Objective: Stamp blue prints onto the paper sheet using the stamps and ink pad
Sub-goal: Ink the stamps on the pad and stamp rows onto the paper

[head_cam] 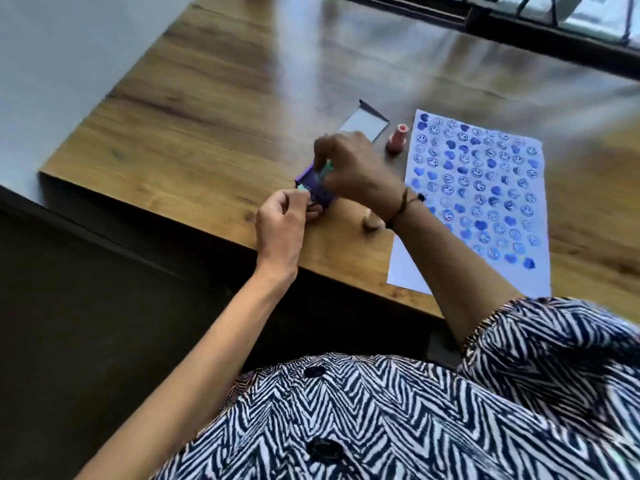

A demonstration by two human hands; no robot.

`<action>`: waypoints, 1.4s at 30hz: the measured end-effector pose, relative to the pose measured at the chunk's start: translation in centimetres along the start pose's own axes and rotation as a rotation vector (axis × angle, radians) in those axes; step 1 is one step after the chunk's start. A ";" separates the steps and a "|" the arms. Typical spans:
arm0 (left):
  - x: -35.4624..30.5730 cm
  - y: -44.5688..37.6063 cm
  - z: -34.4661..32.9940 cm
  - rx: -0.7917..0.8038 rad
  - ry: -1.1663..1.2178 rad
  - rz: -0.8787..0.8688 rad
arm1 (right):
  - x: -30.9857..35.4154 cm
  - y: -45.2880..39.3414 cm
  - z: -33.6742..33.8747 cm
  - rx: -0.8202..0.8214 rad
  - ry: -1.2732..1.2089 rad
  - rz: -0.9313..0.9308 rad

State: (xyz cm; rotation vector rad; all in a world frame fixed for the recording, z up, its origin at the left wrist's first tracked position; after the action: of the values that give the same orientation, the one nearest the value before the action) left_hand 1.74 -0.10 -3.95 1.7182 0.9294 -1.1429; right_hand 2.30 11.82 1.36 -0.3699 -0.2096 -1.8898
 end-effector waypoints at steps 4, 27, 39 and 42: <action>-0.2 3.8 -1.6 0.313 -0.177 -0.148 | -4.5 4.0 3.9 -0.274 -0.282 -0.242; 1.7 7.4 -5.0 1.109 -1.048 -0.639 | -5.7 13.6 0.6 -0.087 0.093 -0.432; 0.7 6.2 -4.9 1.190 -1.007 -0.617 | -3.6 12.0 0.3 0.077 0.356 -0.438; 0.6 6.2 -4.9 1.193 -1.003 -0.615 | -3.7 11.8 0.1 0.090 0.370 -0.451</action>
State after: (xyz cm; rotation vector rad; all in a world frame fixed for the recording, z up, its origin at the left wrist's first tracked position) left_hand 9.02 2.27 -1.94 1.2246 0.0169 -2.9757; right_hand 14.55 11.04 -0.22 0.1040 -0.1344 -2.3418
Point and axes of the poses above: each hand's wrist, its own y-axis away from the middle knuckle, its own z-axis out of the back of the hand, x = y × z, the point moved 4 cm from there along -y, towards the middle knuckle, and after that the axes turned 6 degrees about y, right-handed, at the moved point
